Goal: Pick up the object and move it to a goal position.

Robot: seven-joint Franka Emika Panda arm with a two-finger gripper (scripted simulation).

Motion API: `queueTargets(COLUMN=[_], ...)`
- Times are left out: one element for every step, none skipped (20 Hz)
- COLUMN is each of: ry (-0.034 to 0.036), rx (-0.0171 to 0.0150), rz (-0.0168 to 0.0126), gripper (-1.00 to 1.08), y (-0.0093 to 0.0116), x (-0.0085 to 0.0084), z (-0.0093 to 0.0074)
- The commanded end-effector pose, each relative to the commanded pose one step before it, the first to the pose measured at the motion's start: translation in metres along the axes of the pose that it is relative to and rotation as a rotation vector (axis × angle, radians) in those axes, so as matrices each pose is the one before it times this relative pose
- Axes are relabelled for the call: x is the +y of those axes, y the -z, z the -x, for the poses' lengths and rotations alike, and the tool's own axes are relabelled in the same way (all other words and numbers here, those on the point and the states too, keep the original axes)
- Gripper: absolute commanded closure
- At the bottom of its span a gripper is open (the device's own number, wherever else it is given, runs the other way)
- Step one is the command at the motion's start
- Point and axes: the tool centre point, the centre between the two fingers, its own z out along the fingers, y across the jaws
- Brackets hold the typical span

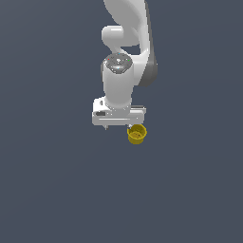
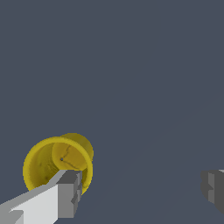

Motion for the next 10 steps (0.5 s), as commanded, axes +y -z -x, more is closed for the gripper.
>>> queueTargets(ry=[0.0,0.0,0.00108,0.00138,0.00169,0.00123,0.00052,-0.00034,-0.00064,0.0], rx=[0.0,0.0,-0.00039,-0.00055,-0.00082,-0.00085,-0.0008,-0.0006,-0.00021,0.0], rz=[0.0,0.0,0.00034,0.00043,0.00053,0.00041,0.00021,-0.00003,-0.00014,0.0], gripper=[-0.2,-0.2,-0.2,-0.2,-0.2,-0.2,-0.2,-0.2,-0.2,-0.2], y=[0.0,-0.00014,-0.00063,-0.00099,-0.00138,-0.00132,-0.00101,-0.00061,-0.00011,0.00009], x=[0.00001,0.00047,0.00065,0.00133,0.0019,0.00192,0.00139,0.001,0.00028,-0.00029], z=[0.0,0.0001,0.00016,0.00031,0.00044,0.00044,0.0003,0.00018,0.00005,-0.00008])
